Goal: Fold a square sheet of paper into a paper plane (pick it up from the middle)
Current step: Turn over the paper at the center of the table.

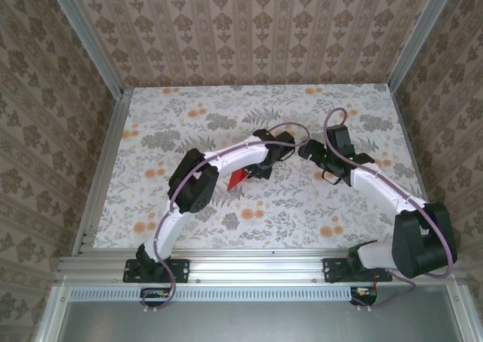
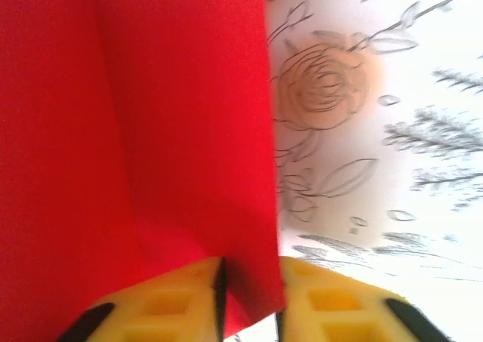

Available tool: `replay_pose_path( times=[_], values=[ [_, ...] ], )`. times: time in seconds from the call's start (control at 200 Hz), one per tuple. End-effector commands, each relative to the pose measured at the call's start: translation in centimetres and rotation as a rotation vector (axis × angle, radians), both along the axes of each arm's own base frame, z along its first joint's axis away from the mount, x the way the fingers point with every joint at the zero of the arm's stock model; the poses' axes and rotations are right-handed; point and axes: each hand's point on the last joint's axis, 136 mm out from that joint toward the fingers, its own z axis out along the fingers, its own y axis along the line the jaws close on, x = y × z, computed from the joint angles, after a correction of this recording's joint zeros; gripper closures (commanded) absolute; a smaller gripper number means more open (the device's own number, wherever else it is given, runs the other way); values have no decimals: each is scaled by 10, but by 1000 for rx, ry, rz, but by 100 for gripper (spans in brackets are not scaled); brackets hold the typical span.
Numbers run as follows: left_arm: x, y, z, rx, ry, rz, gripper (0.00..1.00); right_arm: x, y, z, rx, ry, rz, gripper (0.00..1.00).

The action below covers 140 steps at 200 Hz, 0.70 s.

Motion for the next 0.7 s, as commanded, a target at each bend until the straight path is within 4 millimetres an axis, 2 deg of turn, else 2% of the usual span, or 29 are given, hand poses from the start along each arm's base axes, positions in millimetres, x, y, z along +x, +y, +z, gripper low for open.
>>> replay_pose_path(
  times=[0.0, 0.1, 0.185, 0.28, 0.375, 0.395, 0.405, 0.43, 0.49, 0.595, 0.695],
  values=[
    [-12, -35, 36, -179, 33, -64, 65, -3, -3, -2, 25, 2, -26, 13],
    [-22, -56, 69, -351, 54, -112, 58, -3, 4, -4, 62, 9, 8, 13],
    [-28, -62, 94, -470, 62, -135, 53, -3, 16, -5, 107, 14, 56, 13],
    [-28, -54, 111, -583, 78, -115, 51, -4, 35, -6, 182, 20, 138, 12],
    [-21, -33, 122, -691, 77, -53, 45, -8, 59, -6, 254, 31, 226, 12],
    [-20, -29, 123, -714, 76, -38, 43, -9, 65, -5, 267, 29, 244, 12],
    [-19, -26, 124, -726, 75, -30, 42, -10, 68, -12, 270, 50, 249, 11],
    [-16, -18, 124, -750, 73, -4, 40, -11, 75, -14, 282, 62, 269, 11],
    [-9, 1, 120, -804, 75, 62, 38, -16, 94, -19, 310, 86, 312, 11],
    [-4, 30, 101, -856, 102, 166, 38, -24, 123, -28, 353, 133, 360, 11],
    [-6, 43, 79, -882, 138, 225, 42, -33, 145, -39, 383, 180, 386, 12]
  ],
)
